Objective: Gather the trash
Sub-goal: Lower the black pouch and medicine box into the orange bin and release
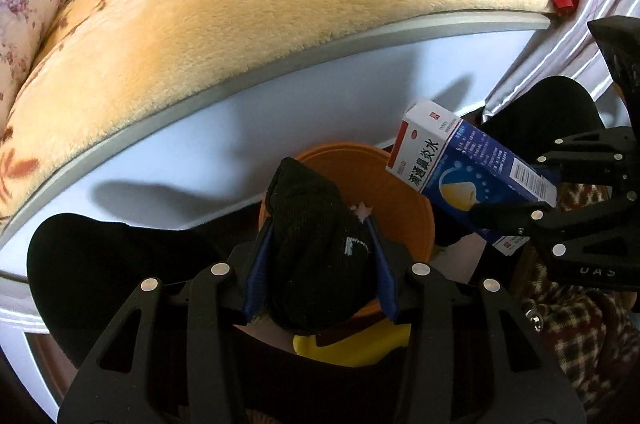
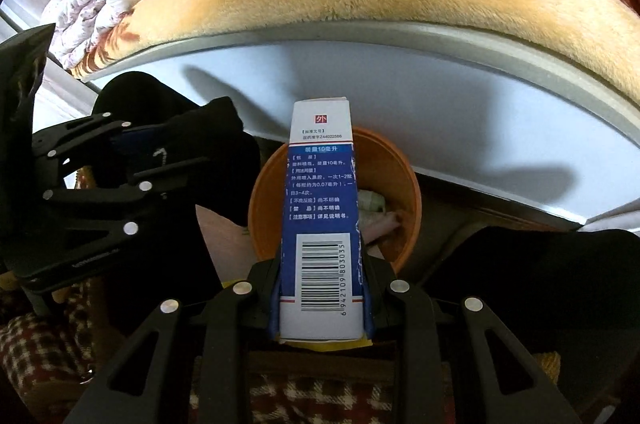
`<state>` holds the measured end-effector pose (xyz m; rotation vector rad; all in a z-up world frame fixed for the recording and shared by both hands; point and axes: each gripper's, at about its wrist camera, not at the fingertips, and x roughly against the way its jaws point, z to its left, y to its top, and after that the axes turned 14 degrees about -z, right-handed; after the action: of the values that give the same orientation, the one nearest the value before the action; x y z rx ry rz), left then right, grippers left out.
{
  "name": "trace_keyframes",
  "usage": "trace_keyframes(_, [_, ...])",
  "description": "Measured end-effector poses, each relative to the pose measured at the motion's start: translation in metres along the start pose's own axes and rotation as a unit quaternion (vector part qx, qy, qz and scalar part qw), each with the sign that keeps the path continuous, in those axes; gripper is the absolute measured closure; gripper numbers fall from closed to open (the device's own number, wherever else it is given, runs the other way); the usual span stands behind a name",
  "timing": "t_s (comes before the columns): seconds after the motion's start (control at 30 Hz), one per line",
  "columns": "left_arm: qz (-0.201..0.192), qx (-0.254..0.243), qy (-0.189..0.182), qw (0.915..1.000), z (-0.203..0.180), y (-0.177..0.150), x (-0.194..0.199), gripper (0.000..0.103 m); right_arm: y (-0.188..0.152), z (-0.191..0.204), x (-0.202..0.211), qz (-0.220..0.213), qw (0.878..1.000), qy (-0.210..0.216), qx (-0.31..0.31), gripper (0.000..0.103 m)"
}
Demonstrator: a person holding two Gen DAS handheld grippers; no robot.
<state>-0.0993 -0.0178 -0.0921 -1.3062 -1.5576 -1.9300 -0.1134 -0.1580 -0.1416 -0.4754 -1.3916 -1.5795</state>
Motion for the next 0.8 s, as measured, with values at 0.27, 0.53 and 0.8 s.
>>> trace_keyframes(0.27, [0.006,0.015,-0.006,0.9999,0.001,0.001,-0.005,0.059,-0.002,0.002,-0.005,-0.005,1.0,-0.004,-0.012,0.074])
trace_keyframes(0.53, [0.001,0.037,-0.015,0.9992,0.001,0.01,-0.007,0.059,-0.001,0.004,-0.003,-0.012,1.0,-0.012,-0.015,0.074])
trace_keyframes(0.8, [0.003,0.038,-0.018,0.9991,-0.002,0.011,-0.008,0.057,-0.003,0.006,-0.002,-0.003,1.0,-0.017,-0.013,0.073])
